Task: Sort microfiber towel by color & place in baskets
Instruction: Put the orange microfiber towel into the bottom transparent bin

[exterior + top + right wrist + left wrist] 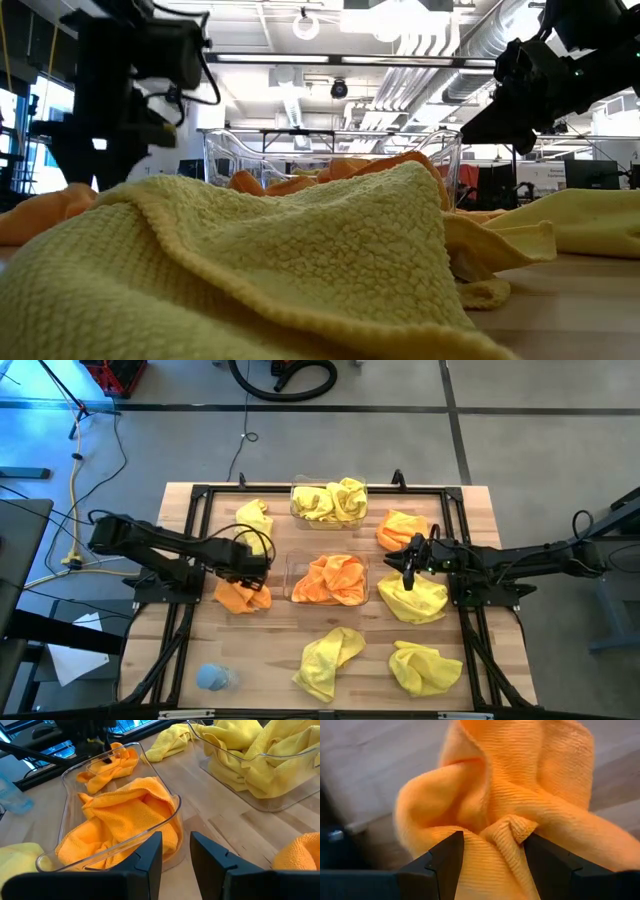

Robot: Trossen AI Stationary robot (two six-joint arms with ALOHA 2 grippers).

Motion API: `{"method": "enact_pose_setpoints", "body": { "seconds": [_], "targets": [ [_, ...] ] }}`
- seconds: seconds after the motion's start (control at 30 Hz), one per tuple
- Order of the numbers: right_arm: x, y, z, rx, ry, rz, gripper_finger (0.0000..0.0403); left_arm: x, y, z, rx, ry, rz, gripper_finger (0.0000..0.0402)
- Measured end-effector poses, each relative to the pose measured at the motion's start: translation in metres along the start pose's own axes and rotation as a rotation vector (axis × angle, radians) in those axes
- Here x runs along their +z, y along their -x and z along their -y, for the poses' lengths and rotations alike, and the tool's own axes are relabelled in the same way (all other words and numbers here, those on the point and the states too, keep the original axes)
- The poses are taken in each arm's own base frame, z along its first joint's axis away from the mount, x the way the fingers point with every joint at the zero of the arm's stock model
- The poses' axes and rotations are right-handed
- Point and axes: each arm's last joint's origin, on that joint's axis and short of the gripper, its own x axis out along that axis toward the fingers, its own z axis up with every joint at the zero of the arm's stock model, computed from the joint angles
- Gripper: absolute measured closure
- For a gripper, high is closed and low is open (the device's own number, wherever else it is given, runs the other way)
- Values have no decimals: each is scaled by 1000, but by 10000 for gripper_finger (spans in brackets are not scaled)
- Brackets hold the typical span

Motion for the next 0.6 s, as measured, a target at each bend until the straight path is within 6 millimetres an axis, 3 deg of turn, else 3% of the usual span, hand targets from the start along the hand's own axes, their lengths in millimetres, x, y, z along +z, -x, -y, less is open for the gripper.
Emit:
{"method": "enact_pose_setpoints", "body": {
  "seconds": [0.2,0.33,0.43,0.53,0.6],
  "targets": [
    [0,0,0,-2,0,-5,309,1,-32,14,-42,-24,-2,207],
    [-1,0,0,-3,-5,-7,309,0,-41,17,2,-36,-20,226],
    [-1,0,0,-3,-5,-8,309,0,-37,18,2,-40,-45,281],
    [-1,0,1,-5,-4,-14,309,0,-23,14,10,-38,-37,367],
    [-1,0,1,-6,-4,-15,309,1,-8,12,-13,-49,0,386]
  ]
}}
